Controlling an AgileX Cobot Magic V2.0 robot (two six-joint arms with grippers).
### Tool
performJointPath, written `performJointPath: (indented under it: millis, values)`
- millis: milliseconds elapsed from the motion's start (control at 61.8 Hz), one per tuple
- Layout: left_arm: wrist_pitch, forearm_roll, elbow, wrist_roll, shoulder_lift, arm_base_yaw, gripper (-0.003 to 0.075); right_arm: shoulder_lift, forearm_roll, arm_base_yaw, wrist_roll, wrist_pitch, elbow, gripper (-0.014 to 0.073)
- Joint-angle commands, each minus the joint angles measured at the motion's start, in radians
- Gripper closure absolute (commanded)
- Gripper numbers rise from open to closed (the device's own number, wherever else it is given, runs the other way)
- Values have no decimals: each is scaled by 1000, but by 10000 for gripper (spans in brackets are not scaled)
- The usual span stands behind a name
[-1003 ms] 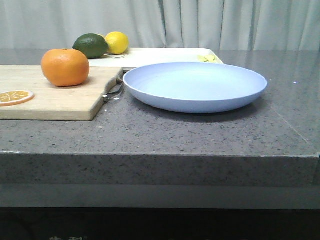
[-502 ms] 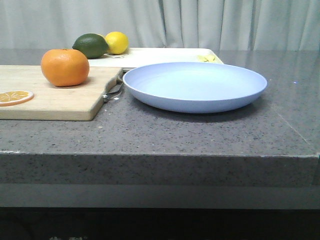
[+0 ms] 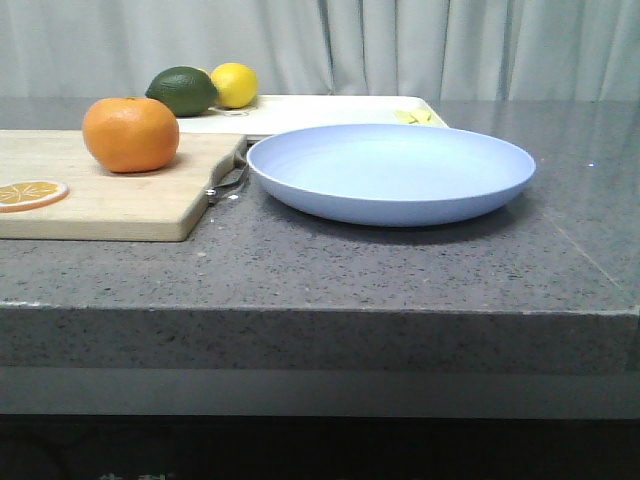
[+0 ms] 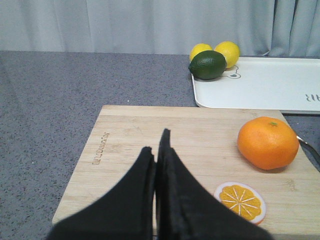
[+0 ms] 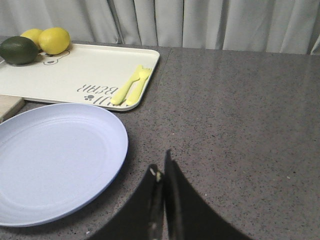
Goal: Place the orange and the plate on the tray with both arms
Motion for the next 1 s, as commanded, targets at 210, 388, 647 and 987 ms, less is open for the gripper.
performJointPath:
  millis: [210, 388, 647, 987]
  values:
    - [-101, 2, -27, -3, 12, 2, 100, 4, 0, -6, -8, -90, -40, -23]
    - [-101, -22, -27, -3, 12, 2, 59, 4, -1, -6, -8, -88, -40, -50]
    - [-107, -6, -27, -3, 14, 2, 59, 4, -1, -6, -8, -85, -40, -50]
    - [-65, -65, -133, -5, 209, 0, 59, 4, -1, -6, -8, -85, -40, -50]
